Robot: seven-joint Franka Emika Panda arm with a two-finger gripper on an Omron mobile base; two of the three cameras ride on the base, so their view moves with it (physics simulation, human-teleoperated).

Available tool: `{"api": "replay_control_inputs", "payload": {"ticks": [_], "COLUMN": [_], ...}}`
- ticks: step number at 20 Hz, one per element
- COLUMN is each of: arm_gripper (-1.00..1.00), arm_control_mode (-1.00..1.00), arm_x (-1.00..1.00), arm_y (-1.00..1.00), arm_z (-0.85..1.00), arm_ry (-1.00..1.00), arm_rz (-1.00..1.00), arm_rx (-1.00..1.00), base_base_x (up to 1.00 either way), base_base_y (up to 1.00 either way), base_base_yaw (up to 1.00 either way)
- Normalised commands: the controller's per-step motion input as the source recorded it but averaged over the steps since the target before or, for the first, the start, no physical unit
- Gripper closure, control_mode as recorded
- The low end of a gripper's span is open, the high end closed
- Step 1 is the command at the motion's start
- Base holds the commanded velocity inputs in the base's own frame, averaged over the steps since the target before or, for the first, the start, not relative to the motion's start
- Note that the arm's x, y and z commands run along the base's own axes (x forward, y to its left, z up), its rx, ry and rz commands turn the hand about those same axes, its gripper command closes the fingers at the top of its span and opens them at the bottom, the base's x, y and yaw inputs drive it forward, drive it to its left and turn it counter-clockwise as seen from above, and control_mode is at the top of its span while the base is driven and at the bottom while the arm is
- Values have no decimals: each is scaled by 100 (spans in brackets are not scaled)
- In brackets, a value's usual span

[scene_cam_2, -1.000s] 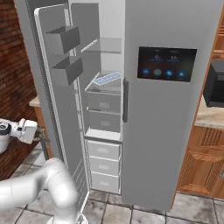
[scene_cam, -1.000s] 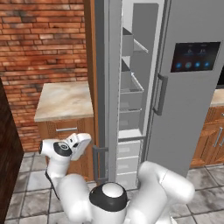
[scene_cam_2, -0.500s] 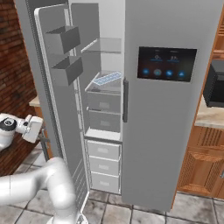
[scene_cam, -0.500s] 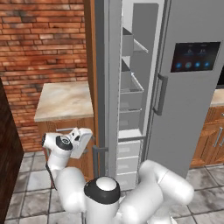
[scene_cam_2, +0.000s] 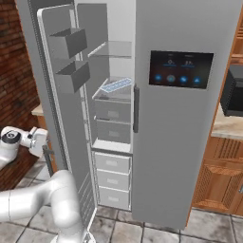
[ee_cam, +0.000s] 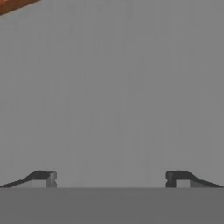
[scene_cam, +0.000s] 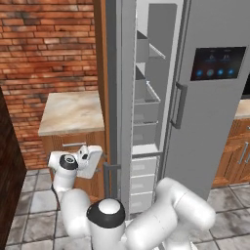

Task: The ice cube tray has been filled with water. Take the tray and place it in the freezer to make ice. Close the freezer door after placing the tray.

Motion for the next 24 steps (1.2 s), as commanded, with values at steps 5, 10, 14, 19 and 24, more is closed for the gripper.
{"api": "replay_control_inputs", "payload": {"ticks": [5, 10, 14, 19, 24], "arm_gripper": [-100, -100, -100, -100, -100], "arm_control_mode": [-100, -100, -100, -100, -100], "arm_x": [0, 0, 0, -3, 1], "arm_y": [-43, -49, -51, -52, -62], "arm_z": [0, 0, 0, 0, 0], "arm_ry": [3, 6, 5, 1, 0], "arm_rz": [-6, -4, -3, 0, 0], "arm_rx": [-1, 0, 0, 0, 0], "base_base_x": [0, 0, 0, 0, 0], "base_base_y": [0, 0, 0, 0, 0], "base_base_yaw": [0, 0, 0, 0, 0]}}
